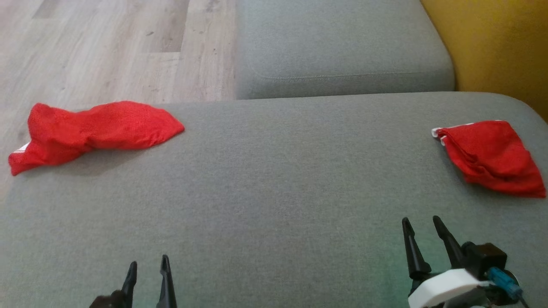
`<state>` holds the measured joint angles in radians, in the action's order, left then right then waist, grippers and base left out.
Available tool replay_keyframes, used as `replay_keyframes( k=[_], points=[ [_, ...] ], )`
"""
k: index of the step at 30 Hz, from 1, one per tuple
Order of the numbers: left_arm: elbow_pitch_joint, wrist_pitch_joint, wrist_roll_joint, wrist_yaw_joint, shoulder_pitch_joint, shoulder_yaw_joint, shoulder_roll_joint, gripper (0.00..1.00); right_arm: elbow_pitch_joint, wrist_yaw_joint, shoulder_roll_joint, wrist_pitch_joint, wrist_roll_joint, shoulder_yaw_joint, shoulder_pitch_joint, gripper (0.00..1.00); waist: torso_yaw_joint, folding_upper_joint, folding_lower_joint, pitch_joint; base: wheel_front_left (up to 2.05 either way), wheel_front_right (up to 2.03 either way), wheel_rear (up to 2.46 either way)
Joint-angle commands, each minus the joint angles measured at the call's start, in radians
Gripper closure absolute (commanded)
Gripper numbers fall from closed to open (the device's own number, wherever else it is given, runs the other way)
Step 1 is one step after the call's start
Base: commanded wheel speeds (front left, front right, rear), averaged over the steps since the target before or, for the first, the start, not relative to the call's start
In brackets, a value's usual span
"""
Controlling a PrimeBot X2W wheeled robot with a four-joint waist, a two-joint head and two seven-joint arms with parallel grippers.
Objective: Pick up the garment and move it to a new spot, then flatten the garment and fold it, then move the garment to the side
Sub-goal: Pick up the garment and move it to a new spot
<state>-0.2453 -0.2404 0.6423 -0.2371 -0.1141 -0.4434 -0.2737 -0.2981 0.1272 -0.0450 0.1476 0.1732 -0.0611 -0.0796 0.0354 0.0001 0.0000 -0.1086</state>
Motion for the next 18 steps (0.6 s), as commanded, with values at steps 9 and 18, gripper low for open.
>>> replay_keyframes(
  k=[9, 18],
  points=[
    [0.051, -0.004, -0.017, -0.008, 0.083, 0.027, -0.019, 0.00, 0.043, 0.003, -0.005, 0.010, 0.016, -0.034, 0.021, 0.00, 0.171, -0.0001, 0.0000, 0.005, 0.00, 0.00, 0.00],
    [0.101, 0.015, -0.022, -0.015, 0.080, 0.023, -0.043, 0.00, 0.023, 0.003, -0.005, 0.030, 0.047, -0.085, 0.040, 0.00, 0.365, -0.0001, 0.0000, 0.006, 0.00, 0.00, 0.00]
  ],
)
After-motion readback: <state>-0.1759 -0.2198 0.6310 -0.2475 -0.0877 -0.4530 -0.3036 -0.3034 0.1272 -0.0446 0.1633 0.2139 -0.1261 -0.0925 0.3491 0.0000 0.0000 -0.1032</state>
